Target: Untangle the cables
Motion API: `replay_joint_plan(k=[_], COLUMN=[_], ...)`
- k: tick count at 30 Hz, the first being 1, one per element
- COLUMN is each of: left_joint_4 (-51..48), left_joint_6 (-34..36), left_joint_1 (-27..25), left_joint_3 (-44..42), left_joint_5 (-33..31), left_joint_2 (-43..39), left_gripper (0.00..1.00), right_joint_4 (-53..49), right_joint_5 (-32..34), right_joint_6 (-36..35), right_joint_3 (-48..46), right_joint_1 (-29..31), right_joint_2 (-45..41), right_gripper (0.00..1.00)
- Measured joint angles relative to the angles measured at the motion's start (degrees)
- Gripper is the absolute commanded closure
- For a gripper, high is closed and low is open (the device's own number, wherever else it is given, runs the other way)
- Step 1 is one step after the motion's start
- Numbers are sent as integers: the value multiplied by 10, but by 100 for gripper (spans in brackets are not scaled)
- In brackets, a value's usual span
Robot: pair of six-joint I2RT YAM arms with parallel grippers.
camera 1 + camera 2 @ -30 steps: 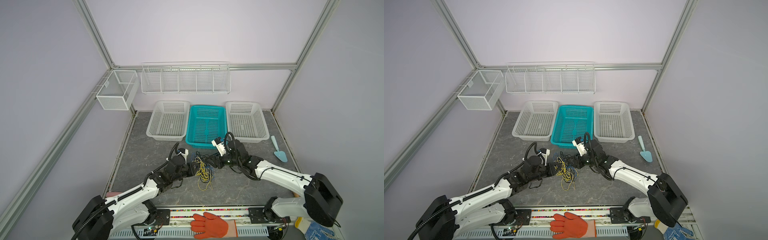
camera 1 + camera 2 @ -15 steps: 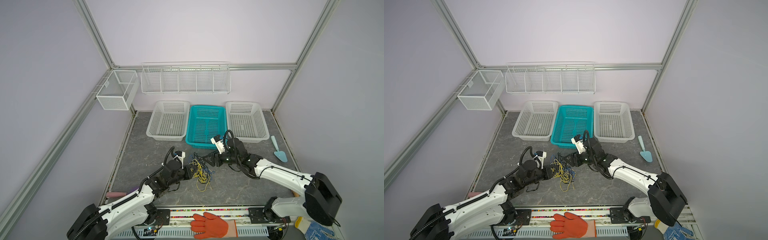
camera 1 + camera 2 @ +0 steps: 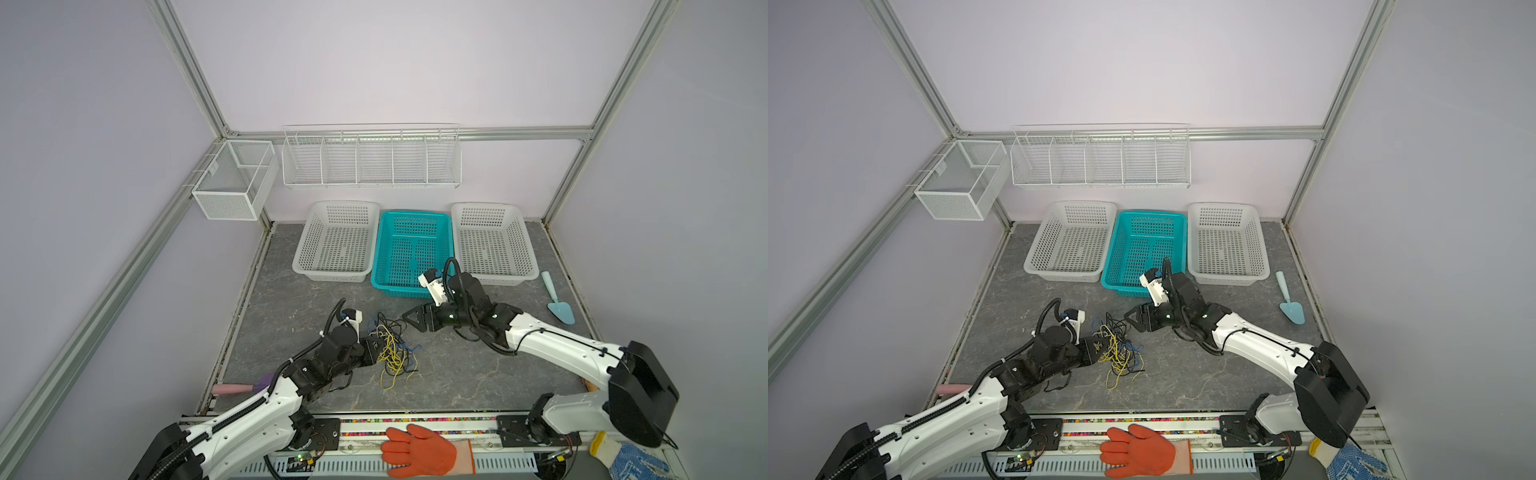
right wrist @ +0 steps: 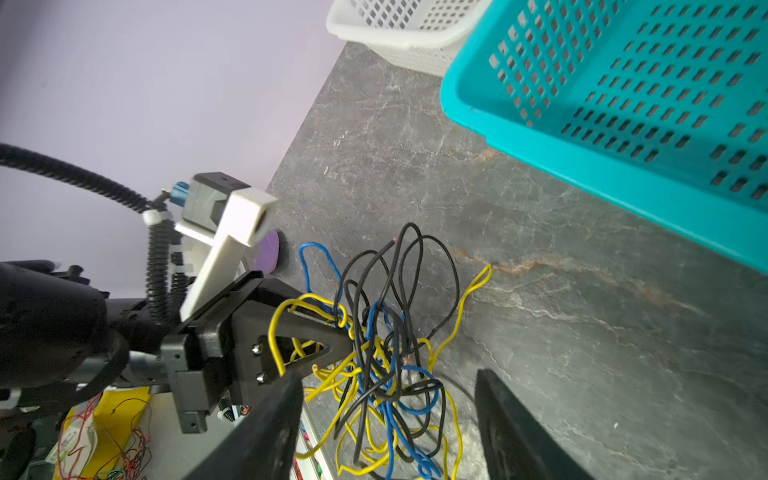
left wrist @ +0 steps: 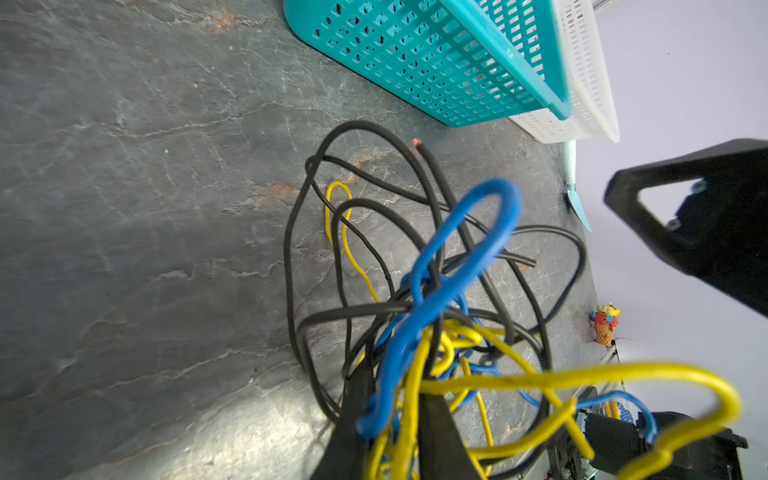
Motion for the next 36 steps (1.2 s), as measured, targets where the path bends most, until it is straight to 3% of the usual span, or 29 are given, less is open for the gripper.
replay_joint_plan(k=[2, 10, 14, 23, 30, 36], left_joint_4=[0, -3, -9, -16, -15, -12], left_joint_6=[0, 0, 0, 1, 1, 1], left_joint_1=[0, 0, 0, 0, 0, 0], left_joint_3=[0, 0, 0, -4, -5, -5], left_joint_5=[0, 2, 2, 2, -1, -6], left_joint_2=[0, -9, -23, -27, -26, -1], left_gripper=[100, 100, 100, 100, 100, 100], right_joint_4=[-2, 3, 4, 3, -53, -107], right_joint_5=[-11, -24, -23, -12, 39, 97], right_joint_6=[3, 5, 7, 9, -14, -43], right_joint_3=[5, 31, 32, 33, 44, 75], right_joint_1=[8, 32, 32, 32, 32, 28], right_joint_2=[20, 52, 65, 69, 31, -53], right_gripper=[41, 64, 67, 93, 93, 93])
